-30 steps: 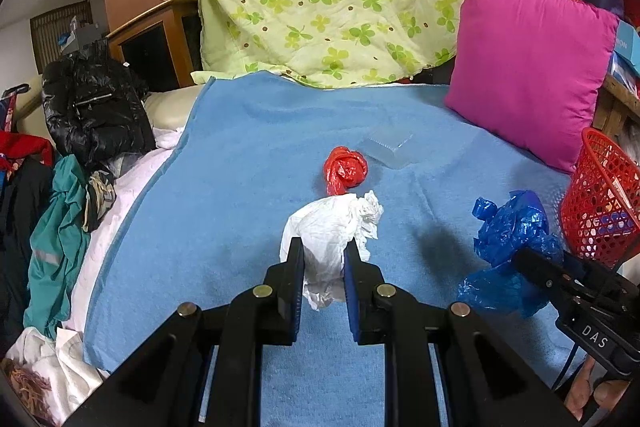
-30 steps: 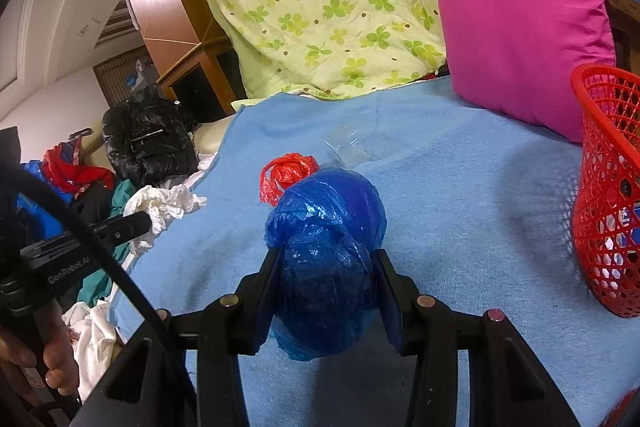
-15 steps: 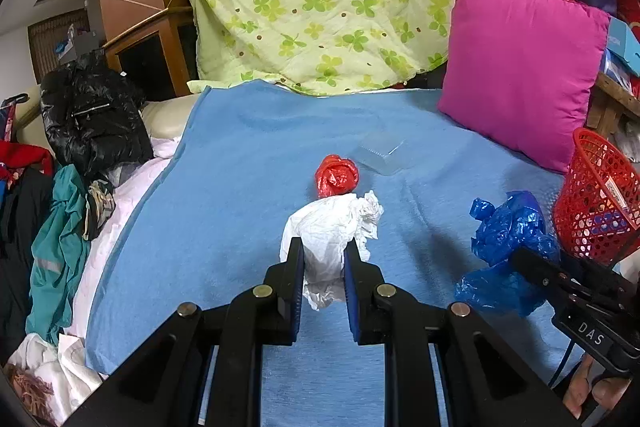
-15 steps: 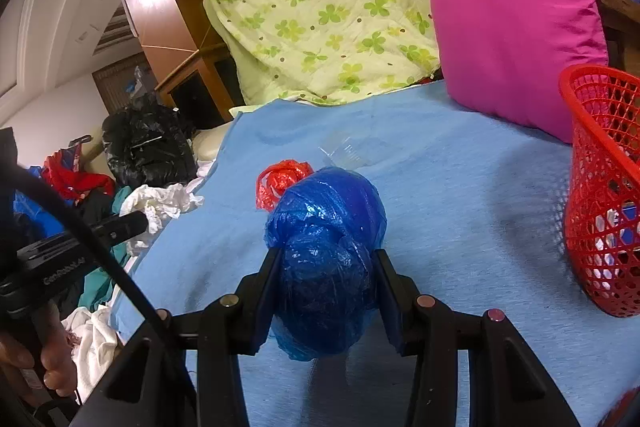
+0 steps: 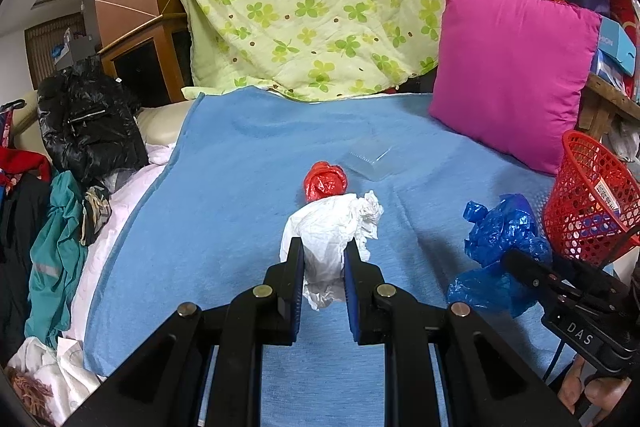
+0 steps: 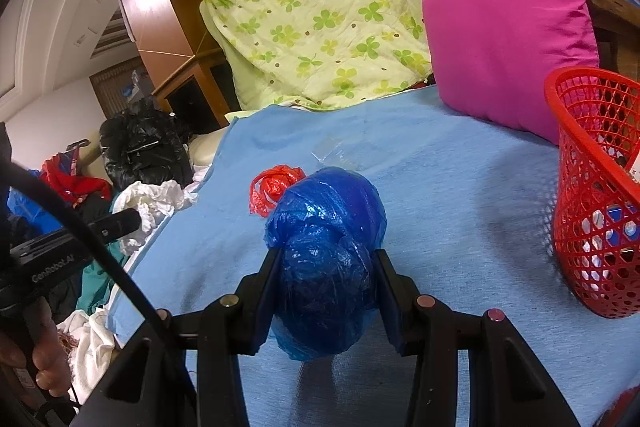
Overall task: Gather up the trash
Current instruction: 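Hold the blue bag in right tool and white tissue in left tool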
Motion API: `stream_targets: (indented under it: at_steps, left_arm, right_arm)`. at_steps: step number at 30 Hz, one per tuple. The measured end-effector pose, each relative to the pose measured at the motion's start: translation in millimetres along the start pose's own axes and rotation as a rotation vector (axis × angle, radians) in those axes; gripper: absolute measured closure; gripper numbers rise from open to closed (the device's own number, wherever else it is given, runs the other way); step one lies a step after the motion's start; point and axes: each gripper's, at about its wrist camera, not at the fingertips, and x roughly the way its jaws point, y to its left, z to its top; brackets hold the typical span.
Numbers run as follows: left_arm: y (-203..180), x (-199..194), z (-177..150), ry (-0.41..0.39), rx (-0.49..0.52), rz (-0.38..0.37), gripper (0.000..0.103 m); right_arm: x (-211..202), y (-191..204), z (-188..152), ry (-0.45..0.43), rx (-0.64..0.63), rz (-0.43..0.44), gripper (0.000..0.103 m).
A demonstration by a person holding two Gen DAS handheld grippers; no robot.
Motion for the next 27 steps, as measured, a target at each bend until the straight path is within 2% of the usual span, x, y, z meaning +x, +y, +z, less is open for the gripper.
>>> stream_targets:
  at_steps: [27]
  left_arm:
    - [-10.0, 0.6, 2.4, 0.007, 0.02, -0.015, 0.084]
  right_arm:
    - [-7.9, -3.1, -4.7, -0.02, 0.013, -0.007, 0.055]
